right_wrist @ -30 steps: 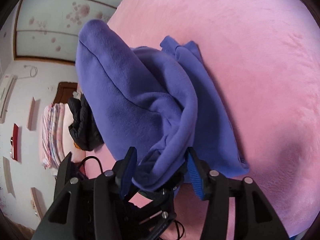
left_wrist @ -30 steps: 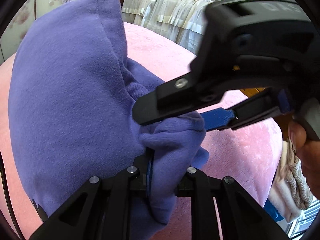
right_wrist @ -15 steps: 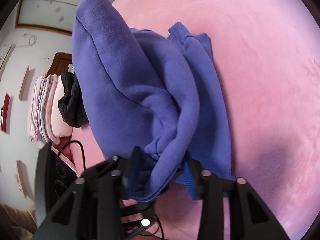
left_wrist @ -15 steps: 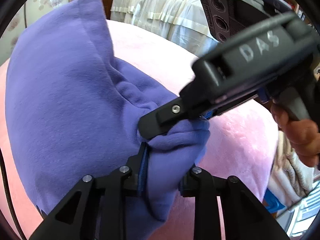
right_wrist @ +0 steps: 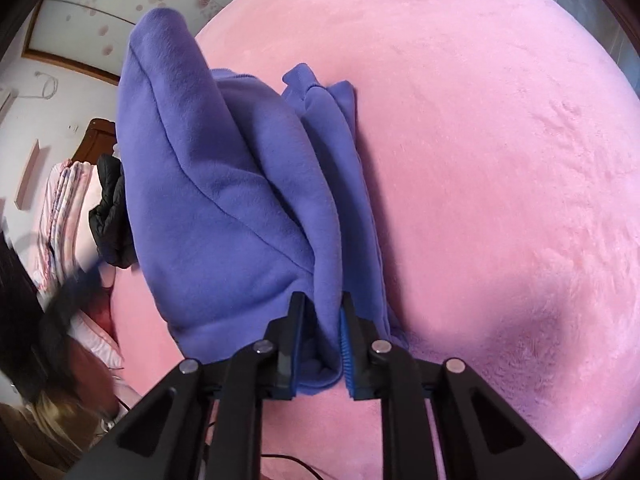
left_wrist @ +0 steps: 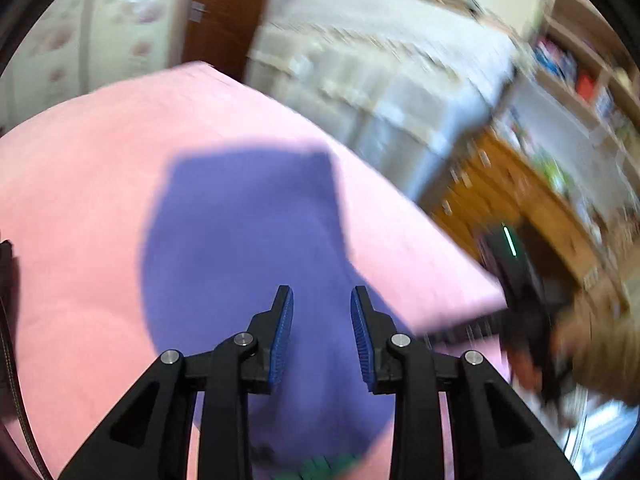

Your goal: Fold large clothes

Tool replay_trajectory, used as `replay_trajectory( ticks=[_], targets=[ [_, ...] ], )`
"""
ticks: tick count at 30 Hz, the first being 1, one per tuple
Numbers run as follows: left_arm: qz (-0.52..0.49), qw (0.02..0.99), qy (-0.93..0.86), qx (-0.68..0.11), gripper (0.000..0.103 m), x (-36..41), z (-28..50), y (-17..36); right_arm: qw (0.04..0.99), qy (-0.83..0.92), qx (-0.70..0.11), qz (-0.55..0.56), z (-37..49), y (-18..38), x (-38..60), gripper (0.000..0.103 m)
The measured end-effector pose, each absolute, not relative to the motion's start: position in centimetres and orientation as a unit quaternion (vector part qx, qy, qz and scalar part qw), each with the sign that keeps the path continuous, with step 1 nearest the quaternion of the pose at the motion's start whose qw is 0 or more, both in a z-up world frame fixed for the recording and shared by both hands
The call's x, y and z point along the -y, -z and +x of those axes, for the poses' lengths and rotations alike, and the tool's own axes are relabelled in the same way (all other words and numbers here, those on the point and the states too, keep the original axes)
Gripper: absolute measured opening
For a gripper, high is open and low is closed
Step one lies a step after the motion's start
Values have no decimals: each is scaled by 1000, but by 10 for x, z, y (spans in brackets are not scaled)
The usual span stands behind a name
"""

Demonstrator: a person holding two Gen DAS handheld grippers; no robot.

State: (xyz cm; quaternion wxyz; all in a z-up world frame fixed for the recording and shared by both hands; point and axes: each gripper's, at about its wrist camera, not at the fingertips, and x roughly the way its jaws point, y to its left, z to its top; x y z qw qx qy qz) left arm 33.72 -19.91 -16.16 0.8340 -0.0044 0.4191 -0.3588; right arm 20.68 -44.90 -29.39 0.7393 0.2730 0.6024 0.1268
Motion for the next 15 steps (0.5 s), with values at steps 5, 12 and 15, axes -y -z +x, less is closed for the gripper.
replay_trajectory(
  ticks=[5,12,15],
  targets=[
    [-22,855,295,-425,27,199,406,169,740,-107,-600,285,197,298,446,15],
    [76,843,255,-467,27,246,427,213,740,-84,-598,297,185,312,451,15],
    [147,845,239,-456,27,269,425,230,746,-70,-597,286,187,319,447,15]
  ],
)
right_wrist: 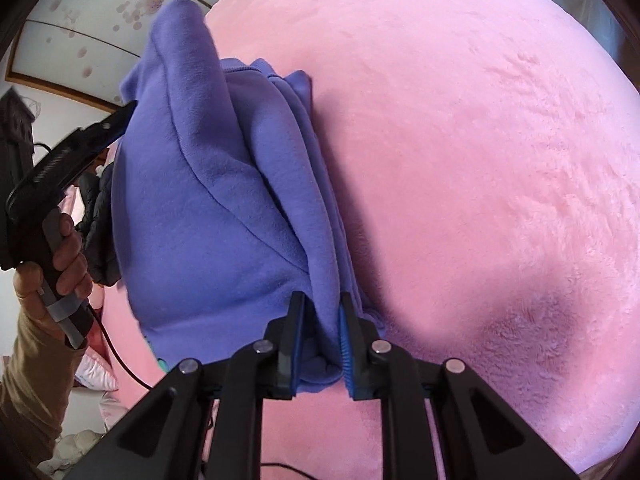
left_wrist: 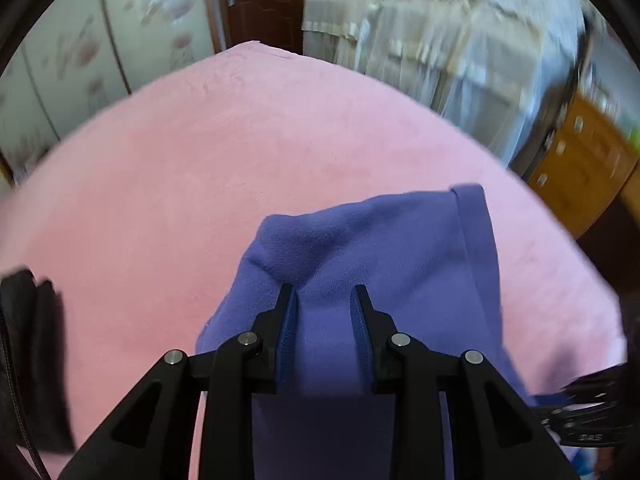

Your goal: Fold large clothes

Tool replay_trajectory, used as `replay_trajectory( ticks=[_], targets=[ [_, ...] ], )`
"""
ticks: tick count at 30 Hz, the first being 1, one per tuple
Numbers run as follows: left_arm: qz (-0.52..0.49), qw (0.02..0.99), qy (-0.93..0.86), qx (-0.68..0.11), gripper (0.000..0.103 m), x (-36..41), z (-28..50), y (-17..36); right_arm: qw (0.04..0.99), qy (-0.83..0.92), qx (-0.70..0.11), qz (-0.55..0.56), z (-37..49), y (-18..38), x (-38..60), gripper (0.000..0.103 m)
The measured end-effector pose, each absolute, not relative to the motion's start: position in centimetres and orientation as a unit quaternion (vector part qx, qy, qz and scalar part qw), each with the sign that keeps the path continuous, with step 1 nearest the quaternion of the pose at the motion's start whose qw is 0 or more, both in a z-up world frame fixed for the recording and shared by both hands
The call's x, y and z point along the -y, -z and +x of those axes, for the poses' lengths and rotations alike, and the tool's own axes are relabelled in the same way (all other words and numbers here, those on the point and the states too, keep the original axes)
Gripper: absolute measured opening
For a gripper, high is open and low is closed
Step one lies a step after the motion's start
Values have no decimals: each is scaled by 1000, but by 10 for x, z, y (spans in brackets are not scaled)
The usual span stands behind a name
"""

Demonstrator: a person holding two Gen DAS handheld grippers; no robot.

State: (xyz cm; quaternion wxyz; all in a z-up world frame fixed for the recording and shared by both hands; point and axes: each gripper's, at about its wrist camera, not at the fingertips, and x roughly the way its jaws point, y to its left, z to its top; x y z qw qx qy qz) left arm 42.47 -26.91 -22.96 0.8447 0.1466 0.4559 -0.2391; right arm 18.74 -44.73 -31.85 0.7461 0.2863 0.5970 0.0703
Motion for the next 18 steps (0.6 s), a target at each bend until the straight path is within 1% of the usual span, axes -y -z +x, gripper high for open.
replay_trajectory(
  ticks=[4,6,7,9,11,14,16,18],
  targets=[
    [176,844,239,-446,27,292,428,246,746,-47,-595,296,189,338,450,15],
    [190,848,228,-440,28,298,431,251,743,-44,-595,302,190,336,453,16],
    [194,849,224,-438,28,300,433,253,743,-43,-596,300,191,331,452,17],
    [186,849,227,-440,29,300,431,251,744,-38,-603,286,194,315,456,25],
    [163,850,232,-444,29,292,436,250,755,-28,-597,269,201,294,461,25],
    [149,852,236,-442,30,283,437,254,779,-28,-564,271,222,262,470,25],
    [146,854,238,-440,31,280,435,256,788,-31,-545,284,239,250,475,25],
    [143,854,239,-439,32,275,432,256,796,-42,-527,296,262,244,475,28]
  ],
)
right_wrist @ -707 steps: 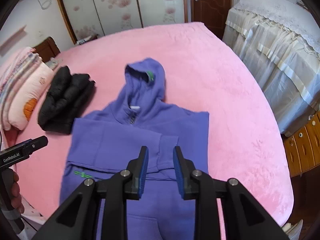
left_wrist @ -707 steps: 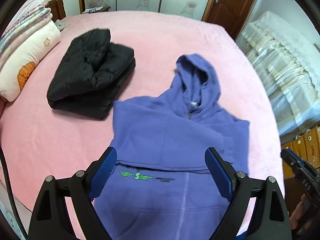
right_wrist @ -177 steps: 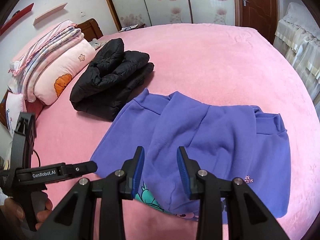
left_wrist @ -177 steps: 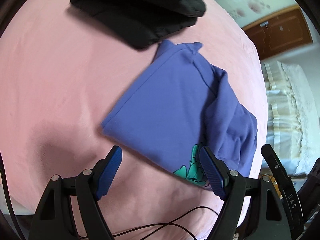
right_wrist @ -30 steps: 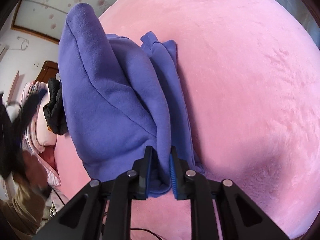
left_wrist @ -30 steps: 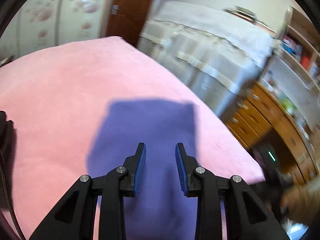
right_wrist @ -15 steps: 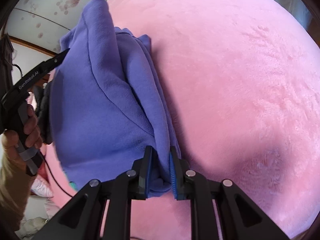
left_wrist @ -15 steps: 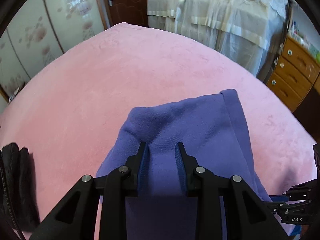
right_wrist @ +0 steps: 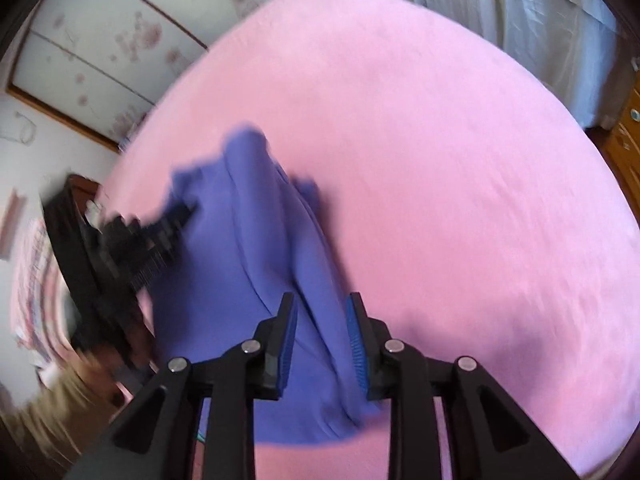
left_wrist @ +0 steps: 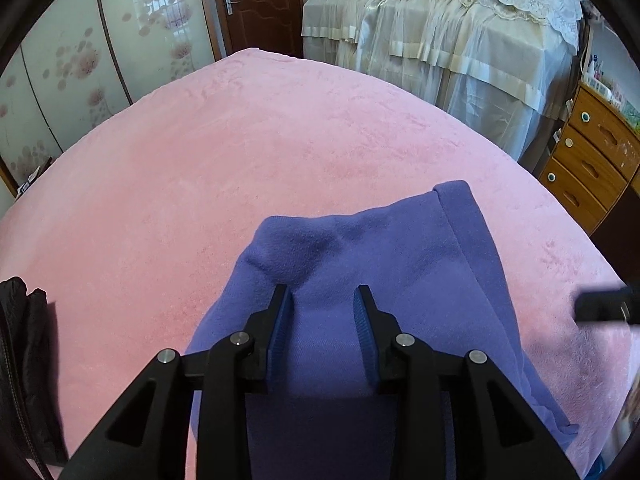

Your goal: Fold large clothes

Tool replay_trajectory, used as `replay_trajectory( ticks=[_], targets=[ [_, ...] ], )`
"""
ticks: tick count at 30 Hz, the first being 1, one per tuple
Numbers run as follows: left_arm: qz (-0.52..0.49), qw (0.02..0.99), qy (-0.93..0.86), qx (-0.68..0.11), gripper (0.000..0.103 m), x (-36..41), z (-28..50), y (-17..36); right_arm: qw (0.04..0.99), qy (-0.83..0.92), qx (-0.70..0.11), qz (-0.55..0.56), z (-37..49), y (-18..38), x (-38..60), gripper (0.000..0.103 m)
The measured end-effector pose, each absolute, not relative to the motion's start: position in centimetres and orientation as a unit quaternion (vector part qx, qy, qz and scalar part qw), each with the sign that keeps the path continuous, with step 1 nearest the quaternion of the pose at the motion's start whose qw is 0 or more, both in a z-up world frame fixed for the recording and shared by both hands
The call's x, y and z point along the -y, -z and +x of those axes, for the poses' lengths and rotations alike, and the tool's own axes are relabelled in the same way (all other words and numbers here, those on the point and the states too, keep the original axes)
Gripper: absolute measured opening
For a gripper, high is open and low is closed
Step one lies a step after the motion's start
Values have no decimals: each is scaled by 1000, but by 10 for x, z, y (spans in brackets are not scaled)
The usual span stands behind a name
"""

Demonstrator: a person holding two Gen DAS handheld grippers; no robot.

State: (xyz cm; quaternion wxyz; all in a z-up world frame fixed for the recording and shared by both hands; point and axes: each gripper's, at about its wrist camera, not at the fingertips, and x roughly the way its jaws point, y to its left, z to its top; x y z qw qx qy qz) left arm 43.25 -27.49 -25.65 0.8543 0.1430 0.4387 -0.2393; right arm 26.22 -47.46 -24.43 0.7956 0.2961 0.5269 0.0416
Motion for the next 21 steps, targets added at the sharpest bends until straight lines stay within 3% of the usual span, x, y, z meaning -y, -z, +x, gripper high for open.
replay_trajectory(
  ticks=[9,14,21],
  targets=[
    [129,849,246,-449,34,266,436,261,812,-58,-508,281,341,264,438,29],
    [161,836,224,-475,34,281,443,291,803,-29,-551,224,341,294,428,21],
    [144,830,221,-492,37,283,455,309,789,-14,-568,233,349,324,429,21]
  ],
)
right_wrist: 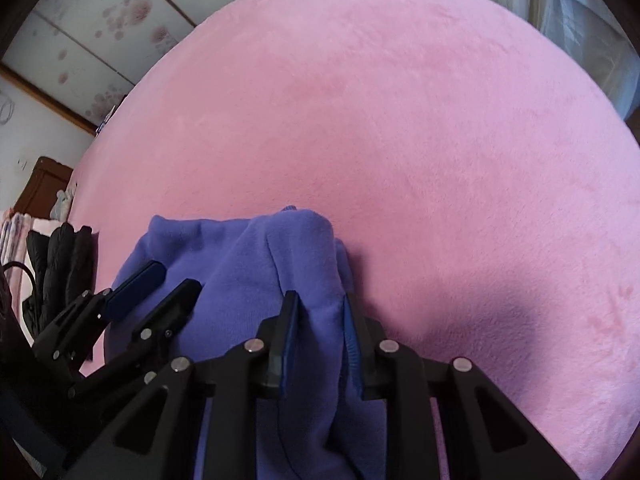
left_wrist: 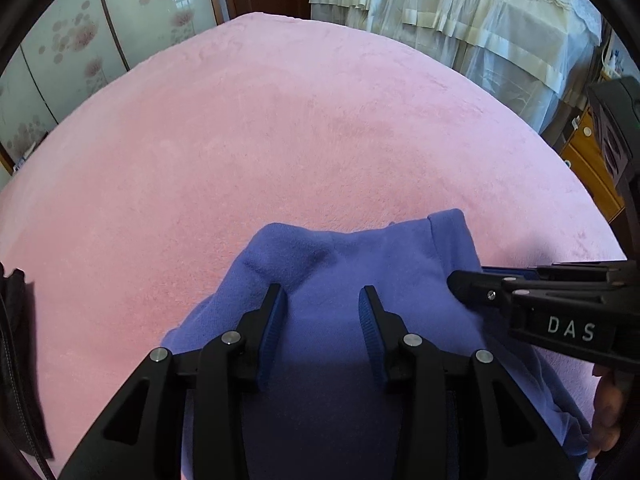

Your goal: Fold large clothes

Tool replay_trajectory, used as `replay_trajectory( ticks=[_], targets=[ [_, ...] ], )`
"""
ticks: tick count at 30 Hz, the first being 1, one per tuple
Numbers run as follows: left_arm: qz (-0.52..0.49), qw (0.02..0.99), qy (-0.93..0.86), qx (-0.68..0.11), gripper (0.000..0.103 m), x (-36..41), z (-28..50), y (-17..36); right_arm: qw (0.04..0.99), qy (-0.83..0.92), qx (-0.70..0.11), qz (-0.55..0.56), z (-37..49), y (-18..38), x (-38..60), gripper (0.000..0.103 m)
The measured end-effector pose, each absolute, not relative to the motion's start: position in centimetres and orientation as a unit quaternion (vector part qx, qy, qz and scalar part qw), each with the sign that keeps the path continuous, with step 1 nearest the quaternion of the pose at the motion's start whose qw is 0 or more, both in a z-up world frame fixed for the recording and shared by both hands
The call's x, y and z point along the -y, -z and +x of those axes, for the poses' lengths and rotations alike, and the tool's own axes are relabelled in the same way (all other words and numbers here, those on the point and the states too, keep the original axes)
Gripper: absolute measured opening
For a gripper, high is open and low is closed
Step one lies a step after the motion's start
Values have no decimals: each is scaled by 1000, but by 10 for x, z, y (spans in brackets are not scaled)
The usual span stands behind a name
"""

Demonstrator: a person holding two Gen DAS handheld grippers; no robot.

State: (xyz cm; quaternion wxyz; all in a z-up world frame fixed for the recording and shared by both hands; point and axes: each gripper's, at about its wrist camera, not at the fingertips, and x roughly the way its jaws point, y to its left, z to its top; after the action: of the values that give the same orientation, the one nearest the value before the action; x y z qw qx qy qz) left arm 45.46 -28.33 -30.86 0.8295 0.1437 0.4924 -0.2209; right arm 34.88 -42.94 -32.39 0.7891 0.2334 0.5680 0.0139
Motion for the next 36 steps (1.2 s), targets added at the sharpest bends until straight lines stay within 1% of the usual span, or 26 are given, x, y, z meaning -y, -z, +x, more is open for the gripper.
replay_trajectory(
  ticks=[1,2,4,6,7,12,14,16,19,20,21,25,29,30,33,34,36],
  targets=[
    [145,829,221,-493,38,284,455,311,790,-14,-568,228,349,326,430,21],
    [145,828,221,-494,38,284,456,313,791,-14,-569,227,351,330,430,23],
    [146,827,221,-497,40,286,458,314,786,-9,-571,237,352,336,434,30],
    [145,826,221,-498,40,285,459,313,783,-5,-571,247,352,341,438,40],
    [145,826,222,-497,41,285,459,312,783,-6,-569,251,349,343,442,41],
    [146,824,227,-497,43,284,454,301,788,-2,-568,237,344,334,444,42],
    [133,825,226,-501,43,281,452,288,788,3,-570,233,344,329,441,42],
    [100,826,219,-509,50,273,448,274,789,6,-568,233,343,323,441,42],
    [90,834,188,-510,54,260,436,256,796,10,-562,223,340,310,438,42],
    [91,838,180,-508,57,257,431,251,800,10,-558,220,339,306,438,42],
    [91,840,170,-508,65,252,426,247,804,11,-555,214,338,302,436,42],
    [72,837,150,-521,67,227,404,235,812,15,-544,210,332,287,431,42],
    [70,830,127,-538,72,202,392,235,820,17,-524,231,321,269,433,42],
    [68,830,123,-540,73,196,390,234,823,18,-518,233,319,263,430,44],
    [53,826,116,-549,74,181,383,231,835,15,-502,227,307,247,424,44],
    [41,825,117,-551,77,176,381,229,839,12,-496,225,301,242,423,44],
    [29,827,116,-549,80,169,378,229,847,3,-486,218,289,229,420,48]
  ],
)
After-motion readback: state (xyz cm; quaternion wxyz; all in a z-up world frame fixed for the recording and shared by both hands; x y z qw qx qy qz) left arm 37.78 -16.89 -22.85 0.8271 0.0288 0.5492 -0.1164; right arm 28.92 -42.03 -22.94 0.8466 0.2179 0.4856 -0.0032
